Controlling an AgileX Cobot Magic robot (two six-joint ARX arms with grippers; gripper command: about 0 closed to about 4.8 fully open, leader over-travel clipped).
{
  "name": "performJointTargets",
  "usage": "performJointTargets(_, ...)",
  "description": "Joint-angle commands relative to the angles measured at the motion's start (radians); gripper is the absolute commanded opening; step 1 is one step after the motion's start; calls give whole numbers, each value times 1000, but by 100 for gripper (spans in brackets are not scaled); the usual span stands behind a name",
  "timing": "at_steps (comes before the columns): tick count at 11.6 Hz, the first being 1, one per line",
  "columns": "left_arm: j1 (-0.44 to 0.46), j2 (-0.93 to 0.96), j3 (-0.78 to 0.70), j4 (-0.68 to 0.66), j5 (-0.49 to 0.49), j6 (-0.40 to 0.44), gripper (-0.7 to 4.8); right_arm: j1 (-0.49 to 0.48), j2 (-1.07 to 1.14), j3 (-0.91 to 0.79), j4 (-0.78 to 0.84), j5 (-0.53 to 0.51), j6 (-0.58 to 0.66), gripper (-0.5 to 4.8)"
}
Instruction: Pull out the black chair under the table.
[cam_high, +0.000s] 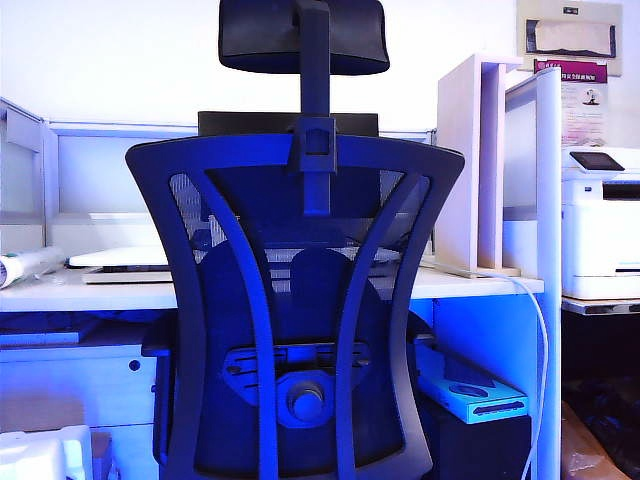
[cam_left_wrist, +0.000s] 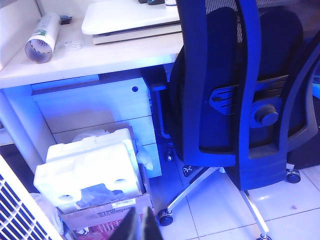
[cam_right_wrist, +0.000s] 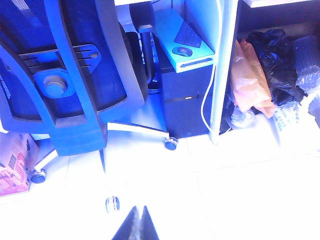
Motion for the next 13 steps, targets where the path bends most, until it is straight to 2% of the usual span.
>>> performJointTargets(1, 1, 0, -3, -20, -5, -3, 26, 0, -3, -3, 9, 0, 0, -8)
performJointTargets(8, 1, 0, -2, -20, -5, -3, 26, 0, -3, -3, 7, 0, 0, -8)
performJointTargets(10, 1, 0, -2, 26, 109, -3, 24, 1, -4, -3, 8, -4, 0, -8)
performJointTargets(11, 1, 0, -1, 85, 177, -3, 24, 1, -4, -3, 16, -34, 1, -8)
performJointTargets(12, 1, 0, -1, 122, 204, -3, 24, 1, -4, -3, 30, -78, 1, -8)
performJointTargets(13, 0, 0, -1, 219, 304, -4, 24, 1, -4, -5, 98, -233, 9, -8)
